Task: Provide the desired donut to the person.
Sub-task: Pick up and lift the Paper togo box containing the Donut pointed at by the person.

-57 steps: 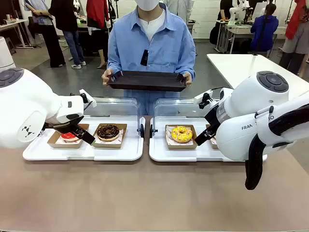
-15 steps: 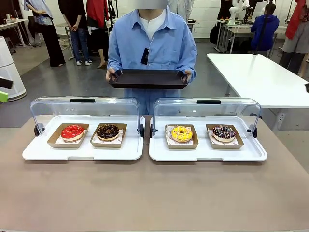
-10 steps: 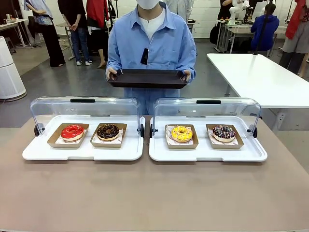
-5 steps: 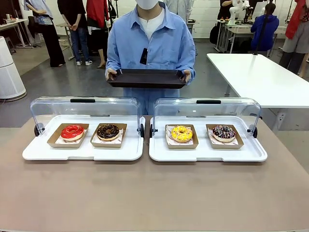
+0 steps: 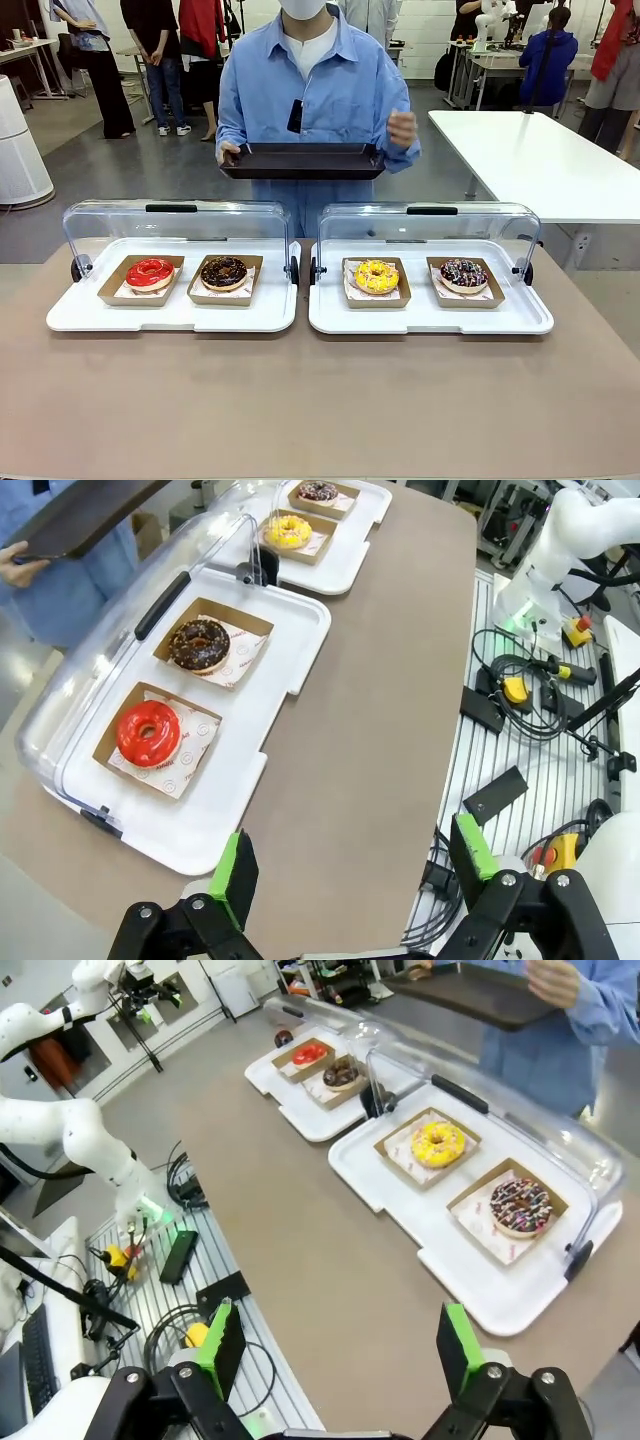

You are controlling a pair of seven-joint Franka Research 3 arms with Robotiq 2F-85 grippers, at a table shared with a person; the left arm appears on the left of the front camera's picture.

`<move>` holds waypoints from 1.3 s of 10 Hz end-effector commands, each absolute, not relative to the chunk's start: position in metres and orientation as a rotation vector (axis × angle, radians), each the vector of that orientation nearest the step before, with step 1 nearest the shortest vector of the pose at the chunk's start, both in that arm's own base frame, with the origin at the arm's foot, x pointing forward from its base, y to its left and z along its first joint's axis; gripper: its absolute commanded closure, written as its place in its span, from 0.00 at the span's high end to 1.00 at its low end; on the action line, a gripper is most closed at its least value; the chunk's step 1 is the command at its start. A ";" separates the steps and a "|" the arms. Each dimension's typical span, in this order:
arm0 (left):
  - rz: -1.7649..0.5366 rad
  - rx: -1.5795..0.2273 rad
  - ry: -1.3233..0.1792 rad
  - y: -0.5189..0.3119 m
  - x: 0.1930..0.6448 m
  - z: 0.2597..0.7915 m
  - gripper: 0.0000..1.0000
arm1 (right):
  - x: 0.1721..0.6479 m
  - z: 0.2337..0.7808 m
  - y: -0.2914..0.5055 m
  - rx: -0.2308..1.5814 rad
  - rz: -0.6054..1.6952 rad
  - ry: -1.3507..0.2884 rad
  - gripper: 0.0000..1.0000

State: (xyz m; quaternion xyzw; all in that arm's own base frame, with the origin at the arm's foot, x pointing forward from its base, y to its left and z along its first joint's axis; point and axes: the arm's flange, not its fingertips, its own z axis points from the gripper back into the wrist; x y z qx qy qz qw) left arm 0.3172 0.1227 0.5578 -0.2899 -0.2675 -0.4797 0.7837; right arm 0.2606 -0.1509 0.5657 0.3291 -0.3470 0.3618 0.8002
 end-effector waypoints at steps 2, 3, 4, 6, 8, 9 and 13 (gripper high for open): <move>-1.035 -0.626 -0.577 0.123 0.317 0.558 1.00 | 0.267 0.562 -0.150 0.693 0.782 -0.749 1.00; -1.035 -0.626 -0.577 0.123 0.317 0.558 1.00 | 0.261 0.566 -0.150 0.699 0.775 -0.741 1.00; -1.035 -0.626 -0.577 0.123 0.317 0.558 1.00 | 0.261 0.566 -0.150 0.699 0.775 -0.741 1.00; -1.035 -0.626 -0.577 0.123 0.317 0.558 1.00 | 0.261 0.566 -0.150 0.699 0.775 -0.741 1.00; -1.035 -0.626 -0.577 0.123 0.317 0.558 1.00 | 0.261 0.566 -0.150 0.699 0.775 -0.741 1.00; -1.035 -0.626 -0.577 0.123 0.317 0.558 1.00 | 0.261 0.566 -0.150 0.699 0.775 -0.741 1.00; -1.035 -0.626 -0.577 0.123 0.317 0.558 1.00 | 0.261 0.566 -0.150 0.699 0.775 -0.741 1.00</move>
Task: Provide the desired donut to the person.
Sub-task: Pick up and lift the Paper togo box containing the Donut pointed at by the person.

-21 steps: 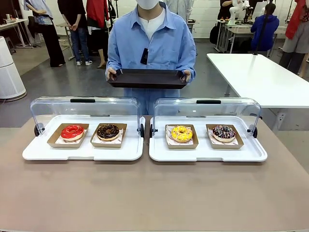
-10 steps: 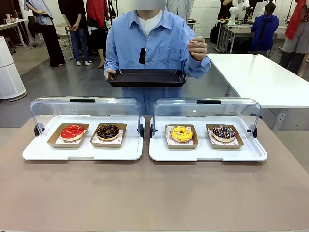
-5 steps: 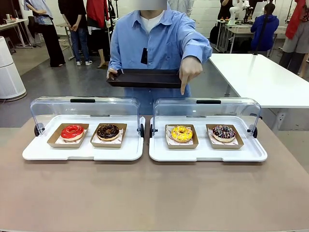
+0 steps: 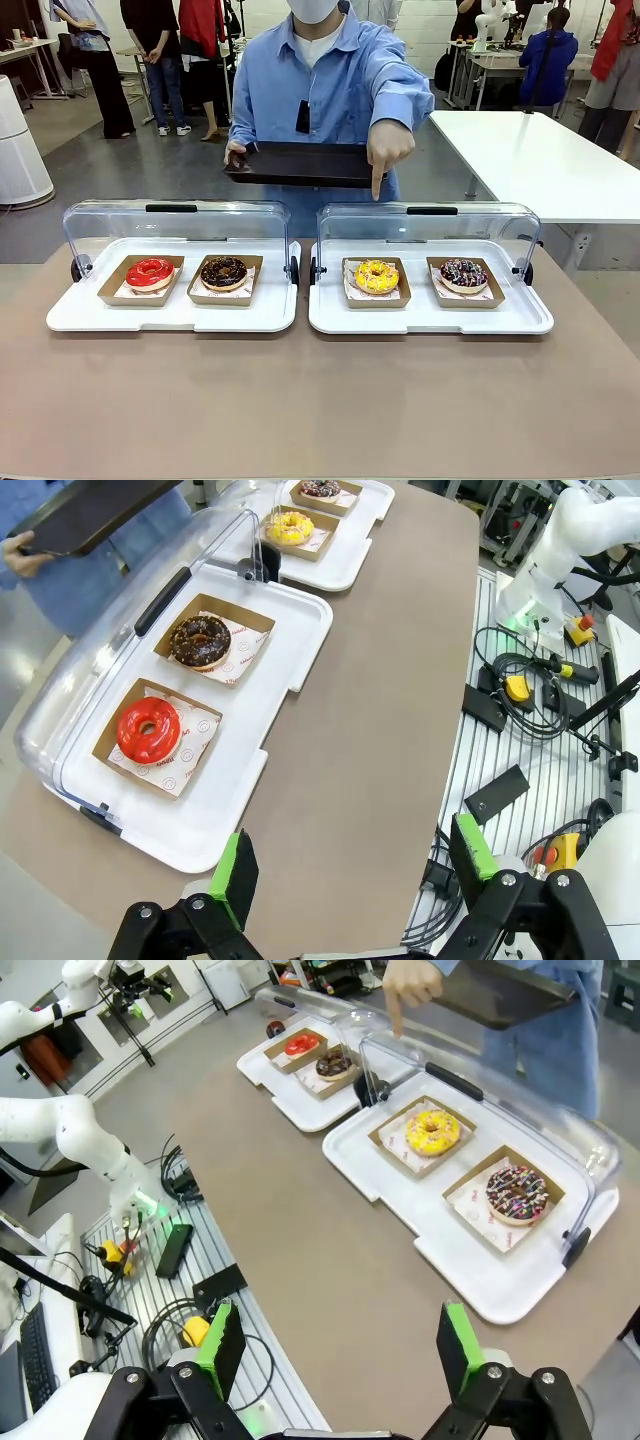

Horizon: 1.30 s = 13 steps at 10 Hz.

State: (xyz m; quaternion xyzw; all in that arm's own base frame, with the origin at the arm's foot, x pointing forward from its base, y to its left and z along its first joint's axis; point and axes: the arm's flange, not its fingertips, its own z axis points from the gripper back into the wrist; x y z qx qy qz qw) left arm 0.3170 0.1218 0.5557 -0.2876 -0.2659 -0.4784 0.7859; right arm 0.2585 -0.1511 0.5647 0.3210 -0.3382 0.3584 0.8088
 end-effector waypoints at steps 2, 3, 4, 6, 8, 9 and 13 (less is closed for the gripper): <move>-1.035 -0.626 -0.577 0.123 0.317 0.558 1.00 | 0.261 0.566 -0.150 0.699 0.775 -0.741 1.00; -1.035 -0.626 -0.577 0.123 0.317 0.558 1.00 | 0.261 0.566 -0.150 0.699 0.775 -0.741 1.00; -1.035 -0.626 -0.577 0.123 0.317 0.558 1.00 | 0.261 0.566 -0.150 0.699 0.775 -0.741 1.00; -1.035 -0.626 -0.577 0.123 0.317 0.558 1.00 | 0.261 0.566 -0.150 0.699 0.775 -0.741 1.00; -1.035 -0.626 -0.577 0.123 0.317 0.558 1.00 | 0.261 0.566 -0.150 0.699 0.775 -0.741 1.00; -1.035 -0.626 -0.577 0.123 0.317 0.558 1.00 | 0.261 0.566 -0.150 0.699 0.775 -0.741 1.00; -1.032 -0.620 -0.573 0.122 0.317 0.556 1.00 | 0.261 0.566 -0.150 0.699 0.775 -0.741 1.00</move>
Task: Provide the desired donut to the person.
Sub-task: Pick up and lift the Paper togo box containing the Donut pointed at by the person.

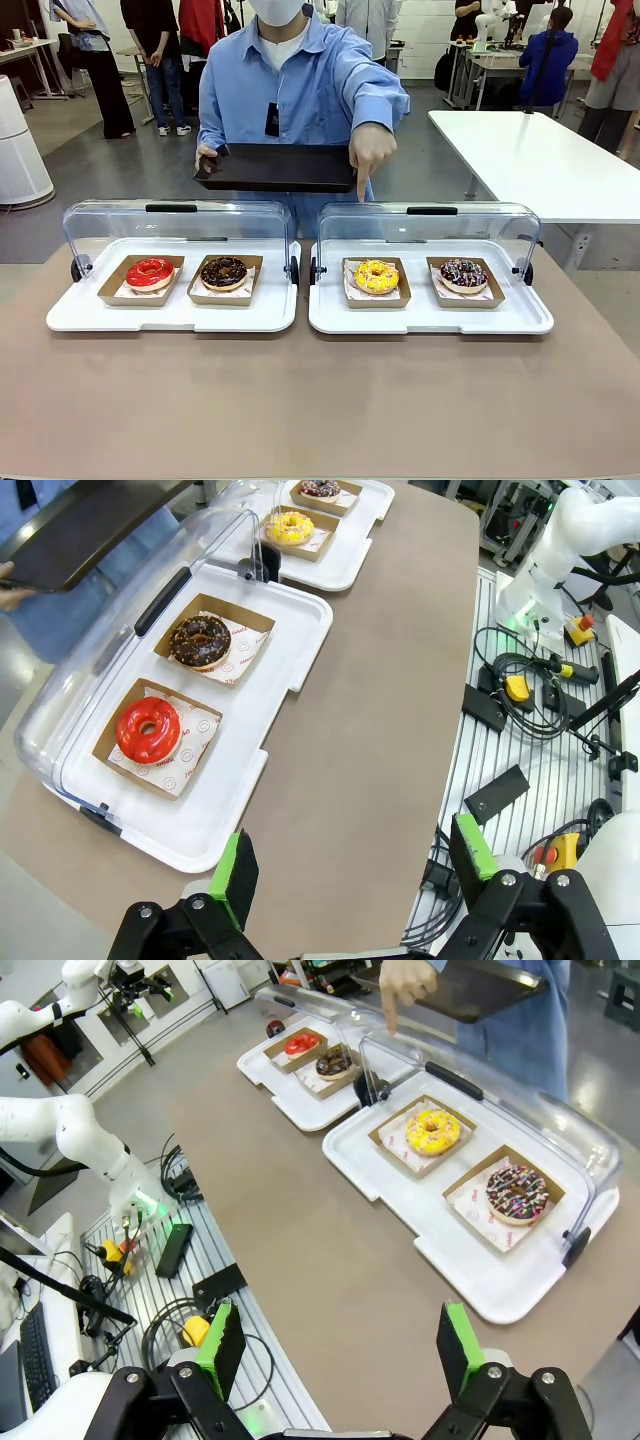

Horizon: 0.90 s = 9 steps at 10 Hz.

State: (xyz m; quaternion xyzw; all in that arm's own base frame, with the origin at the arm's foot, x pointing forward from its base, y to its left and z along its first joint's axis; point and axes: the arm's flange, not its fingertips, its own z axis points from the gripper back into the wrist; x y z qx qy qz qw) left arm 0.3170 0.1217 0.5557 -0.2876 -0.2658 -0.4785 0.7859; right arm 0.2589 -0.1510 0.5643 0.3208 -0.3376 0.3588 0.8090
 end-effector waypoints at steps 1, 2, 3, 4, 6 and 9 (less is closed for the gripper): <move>-1.008 -0.644 -0.638 0.132 0.312 0.561 1.00 | 0.261 0.566 -0.150 0.699 0.775 -0.741 1.00; -1.000 -0.696 -0.685 0.140 0.313 0.566 1.00 | 0.261 0.566 -0.150 0.699 0.775 -0.741 1.00; -0.984 -0.705 -0.736 0.143 0.316 0.568 1.00 | 0.261 0.566 -0.150 0.699 0.775 -0.741 1.00; -0.952 -0.695 -0.795 0.144 0.314 0.567 1.00 | 0.261 0.566 -0.150 0.699 0.775 -0.741 1.00; -0.973 -0.663 -0.843 0.144 0.313 0.569 1.00 | 0.261 0.566 -0.150 0.699 0.775 -0.741 1.00; -0.958 -0.673 -0.815 0.148 0.313 0.575 1.00 | 0.259 0.564 -0.151 0.685 0.767 -0.720 1.00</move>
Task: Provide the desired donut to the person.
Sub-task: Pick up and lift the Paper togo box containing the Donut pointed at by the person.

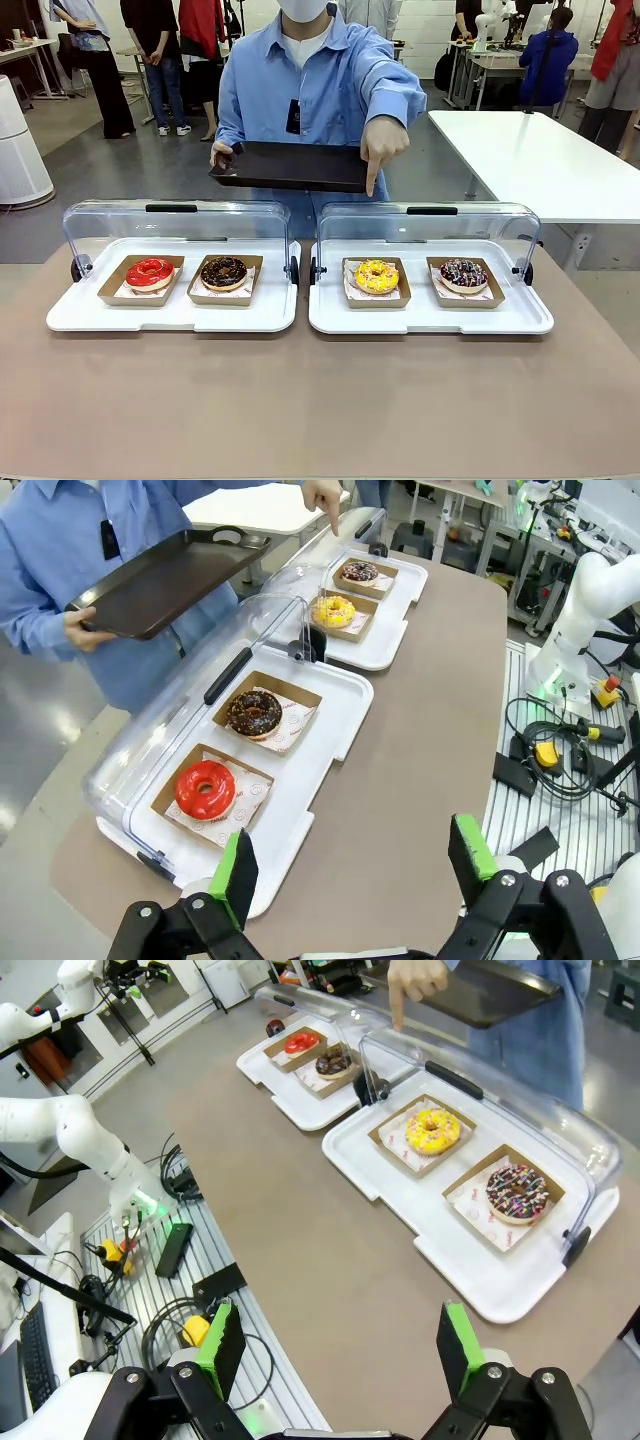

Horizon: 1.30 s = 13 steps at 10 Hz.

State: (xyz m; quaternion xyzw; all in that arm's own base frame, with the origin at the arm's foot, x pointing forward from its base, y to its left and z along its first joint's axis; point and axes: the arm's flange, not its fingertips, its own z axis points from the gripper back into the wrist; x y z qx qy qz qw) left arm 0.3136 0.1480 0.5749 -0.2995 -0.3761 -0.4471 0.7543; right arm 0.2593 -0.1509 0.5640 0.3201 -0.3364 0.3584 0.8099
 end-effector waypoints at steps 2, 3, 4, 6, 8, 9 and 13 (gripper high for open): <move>-0.958 -0.673 -0.815 0.148 0.313 0.575 1.00 | 0.276 0.592 -0.105 0.514 0.898 -0.507 1.00; -0.958 -0.673 -0.815 0.148 0.313 0.575 1.00 | 0.290 0.605 -0.083 0.484 0.907 -0.435 1.00; -0.958 -0.673 -0.815 0.148 0.313 0.575 1.00 | 0.305 0.617 -0.057 0.458 0.915 -0.396 1.00; -0.958 -0.673 -0.815 0.148 0.313 0.575 1.00 | 0.329 0.627 0.013 0.387 0.989 -0.311 1.00; -0.958 -0.673 -0.815 0.148 0.313 0.575 1.00 | 0.340 0.607 0.081 0.342 1.082 -0.210 1.00; -0.958 -0.673 -0.815 0.148 0.313 0.575 1.00 | 0.343 0.585 0.112 0.276 1.117 -0.157 1.00; -0.958 -0.673 -0.815 0.148 0.313 0.575 1.00 | 0.339 0.532 0.173 0.230 1.211 -0.086 1.00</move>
